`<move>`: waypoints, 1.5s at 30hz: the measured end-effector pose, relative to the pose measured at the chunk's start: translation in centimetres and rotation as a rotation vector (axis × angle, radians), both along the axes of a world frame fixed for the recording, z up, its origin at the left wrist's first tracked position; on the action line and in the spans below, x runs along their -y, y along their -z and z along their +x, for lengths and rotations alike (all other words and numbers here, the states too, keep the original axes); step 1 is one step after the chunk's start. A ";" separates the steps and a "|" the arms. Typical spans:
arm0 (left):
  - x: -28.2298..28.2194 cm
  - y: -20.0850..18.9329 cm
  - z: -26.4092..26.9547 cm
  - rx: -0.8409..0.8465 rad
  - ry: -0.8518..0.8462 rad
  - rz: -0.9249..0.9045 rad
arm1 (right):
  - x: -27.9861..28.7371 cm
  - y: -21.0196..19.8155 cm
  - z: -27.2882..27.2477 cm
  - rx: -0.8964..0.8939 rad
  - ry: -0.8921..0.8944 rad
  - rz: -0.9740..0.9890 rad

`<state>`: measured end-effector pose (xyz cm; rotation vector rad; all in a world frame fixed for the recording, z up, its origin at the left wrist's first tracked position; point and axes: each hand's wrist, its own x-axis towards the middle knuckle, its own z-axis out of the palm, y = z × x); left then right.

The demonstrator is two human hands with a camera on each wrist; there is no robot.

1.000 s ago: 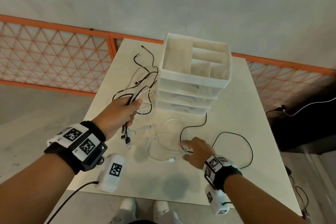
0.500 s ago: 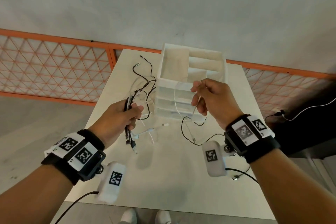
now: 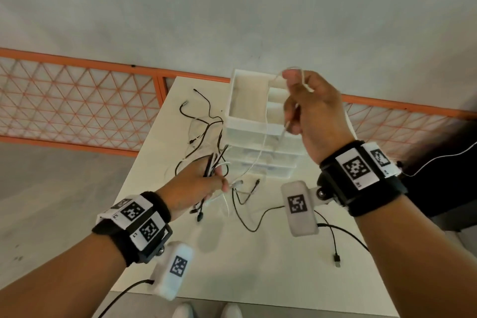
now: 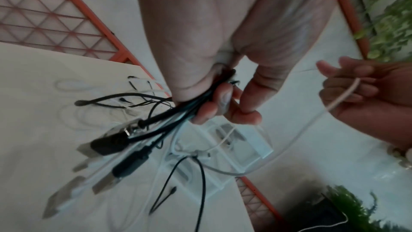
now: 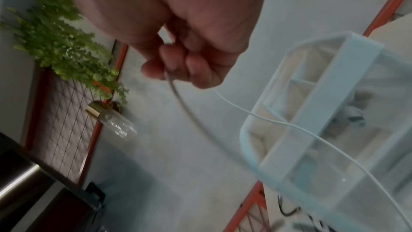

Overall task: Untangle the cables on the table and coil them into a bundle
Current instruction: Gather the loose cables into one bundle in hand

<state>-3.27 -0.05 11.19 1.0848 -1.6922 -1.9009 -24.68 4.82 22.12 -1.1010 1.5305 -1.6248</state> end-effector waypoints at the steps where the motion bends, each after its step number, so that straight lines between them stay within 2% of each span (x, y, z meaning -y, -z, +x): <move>1: 0.2 0.4 0.5 -0.001 -0.050 0.041 | -0.1 -0.2 -0.6 -0.048 0.026 0.014; 3: 0.8 0.5 1.1 -0.074 -0.179 0.138 | -0.5 0.2 -1.1 -0.201 -0.007 0.099; 6: 2.0 -1.1 1.3 -0.236 -0.324 0.175 | -1.1 2.1 -0.2 -0.476 -0.249 0.281; 9: 2.6 -2.9 0.8 -0.321 -0.303 0.056 | -1.4 3.6 1.5 -0.783 -0.459 0.353; 11: 2.5 -3.4 0.3 -0.320 -0.198 -0.010 | -0.9 3.7 2.2 -0.846 -0.468 0.326; 13: 2.0 -3.2 -0.4 -0.276 -0.045 -0.045 | -0.3 3.2 2.5 -0.847 -0.399 0.235; 15: 1.4 -2.5 -0.8 -0.193 0.020 -0.072 | 0.3 2.2 2.1 -0.813 -0.248 0.143; 18: 1.2 -0.7 -0.3 -0.081 -0.012 -0.148 | 0.8 0.4 0.1 -0.684 0.022 0.072; 20: 1.5 0.3 0.6 -0.076 -0.062 -0.098 | 0.9 -0.3 -1.5 -0.660 0.148 0.052; 24: 2.5 1.0 1.8 -0.095 -0.226 0.040 | 1.2 1.2 -3.9 -0.695 0.268 0.089; 29: 3.7 1.1 3.4 0.000 -0.291 -0.013 | 1.2 3.8 -5.9 -0.742 0.477 0.109; 32: 3.9 1.7 4.1 0.059 -0.332 0.022 | 1.3 4.5 -5.5 -0.695 0.418 0.146; 37: 3.2 3.0 4.5 0.229 -0.270 0.050 | 1.9 1.9 -0.9 -0.459 0.015 0.089; 39: 2.8 3.3 4.8 0.281 -0.240 0.047 | 2.6 0.9 1.0 -0.422 -0.109 0.038; 45: 2.5 3.3 6.8 0.370 -0.183 0.035 | 6.3 -1.5 3.7 -0.326 -0.161 -0.081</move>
